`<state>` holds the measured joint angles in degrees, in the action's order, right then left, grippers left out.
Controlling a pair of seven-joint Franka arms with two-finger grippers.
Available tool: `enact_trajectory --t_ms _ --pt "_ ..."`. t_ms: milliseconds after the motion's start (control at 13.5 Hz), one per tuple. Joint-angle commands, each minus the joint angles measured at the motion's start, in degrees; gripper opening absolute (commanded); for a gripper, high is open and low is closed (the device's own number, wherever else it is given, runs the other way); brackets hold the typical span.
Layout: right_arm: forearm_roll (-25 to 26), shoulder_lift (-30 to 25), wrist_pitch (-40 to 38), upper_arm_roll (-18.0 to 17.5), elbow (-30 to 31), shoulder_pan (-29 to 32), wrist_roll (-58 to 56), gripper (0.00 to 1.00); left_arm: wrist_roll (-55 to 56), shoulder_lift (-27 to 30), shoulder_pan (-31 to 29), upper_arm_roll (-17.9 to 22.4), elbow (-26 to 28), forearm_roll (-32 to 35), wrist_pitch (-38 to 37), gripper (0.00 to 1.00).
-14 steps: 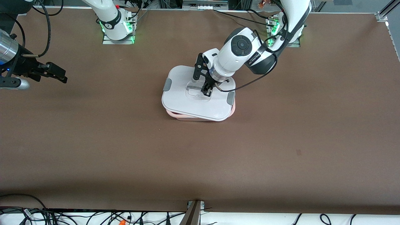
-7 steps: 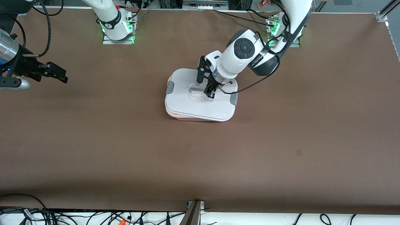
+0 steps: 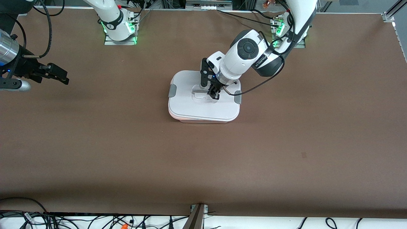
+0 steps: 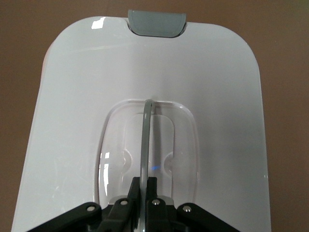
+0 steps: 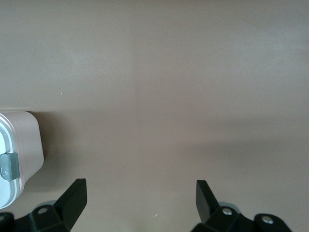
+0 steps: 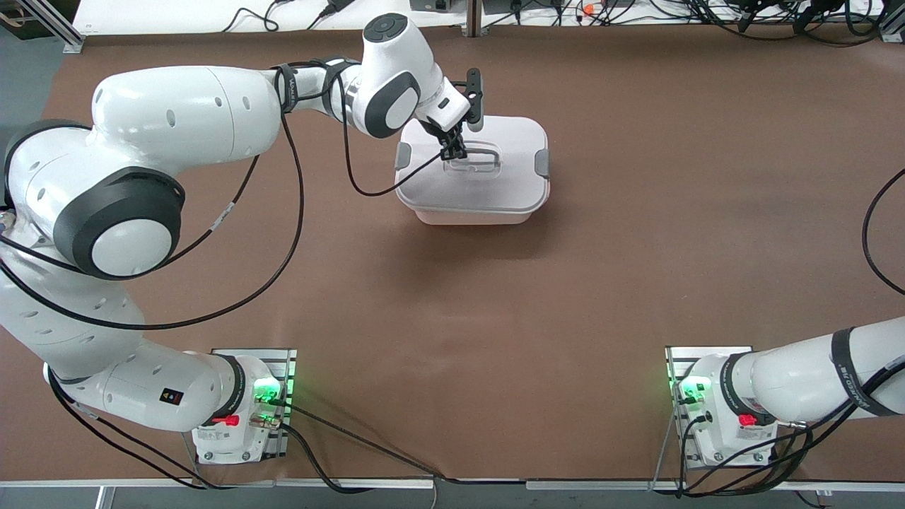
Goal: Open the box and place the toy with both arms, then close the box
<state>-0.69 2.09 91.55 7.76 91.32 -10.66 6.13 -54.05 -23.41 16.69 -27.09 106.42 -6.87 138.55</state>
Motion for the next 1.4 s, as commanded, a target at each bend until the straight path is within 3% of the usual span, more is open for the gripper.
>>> enact_trajectory --t_ms 0,1329 --pt "-1.2 0.1 -0.8 0.0 -1.0 0.1 0.6 1.0 1.4 1.4 0.3 0.1 2.7 0.5 0.8 0.0" --pt "-1.2 0.1 -0.8 0.2 -0.9 0.1 0.6 1.0 0.9 -0.1 -1.0 0.4 2.5 3.0 1.5 0.0"
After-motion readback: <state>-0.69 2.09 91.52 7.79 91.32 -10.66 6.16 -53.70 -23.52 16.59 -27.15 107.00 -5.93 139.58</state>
